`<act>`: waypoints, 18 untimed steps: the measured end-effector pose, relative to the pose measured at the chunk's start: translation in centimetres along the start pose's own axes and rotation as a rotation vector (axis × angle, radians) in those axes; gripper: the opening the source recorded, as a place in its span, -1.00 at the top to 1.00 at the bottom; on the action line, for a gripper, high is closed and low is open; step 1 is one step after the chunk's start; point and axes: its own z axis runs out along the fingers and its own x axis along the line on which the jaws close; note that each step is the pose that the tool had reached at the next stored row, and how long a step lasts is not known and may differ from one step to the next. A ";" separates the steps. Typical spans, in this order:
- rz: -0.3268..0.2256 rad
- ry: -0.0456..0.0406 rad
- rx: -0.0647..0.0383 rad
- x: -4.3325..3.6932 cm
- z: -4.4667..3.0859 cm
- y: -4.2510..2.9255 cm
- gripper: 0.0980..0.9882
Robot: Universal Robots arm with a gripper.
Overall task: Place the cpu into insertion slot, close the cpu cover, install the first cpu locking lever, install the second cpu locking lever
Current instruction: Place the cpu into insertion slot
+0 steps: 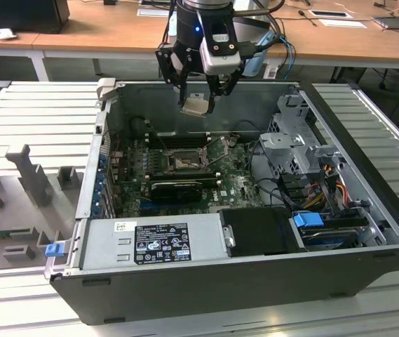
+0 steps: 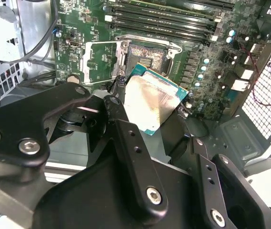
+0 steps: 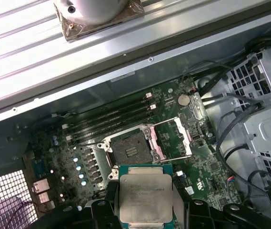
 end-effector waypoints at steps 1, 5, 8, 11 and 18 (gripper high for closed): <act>0.005 -0.0004 0.000 0.00 0.00 0.00 0.01; 0.036 -0.0031 -0.001 0.00 0.04 0.00 0.01; 0.075 -0.0065 -0.001 0.00 0.11 -0.01 0.01; 0.109 -0.0095 -0.002 0.00 0.16 -0.01 0.01; 0.159 -0.0138 -0.003 -0.01 0.23 -0.02 0.01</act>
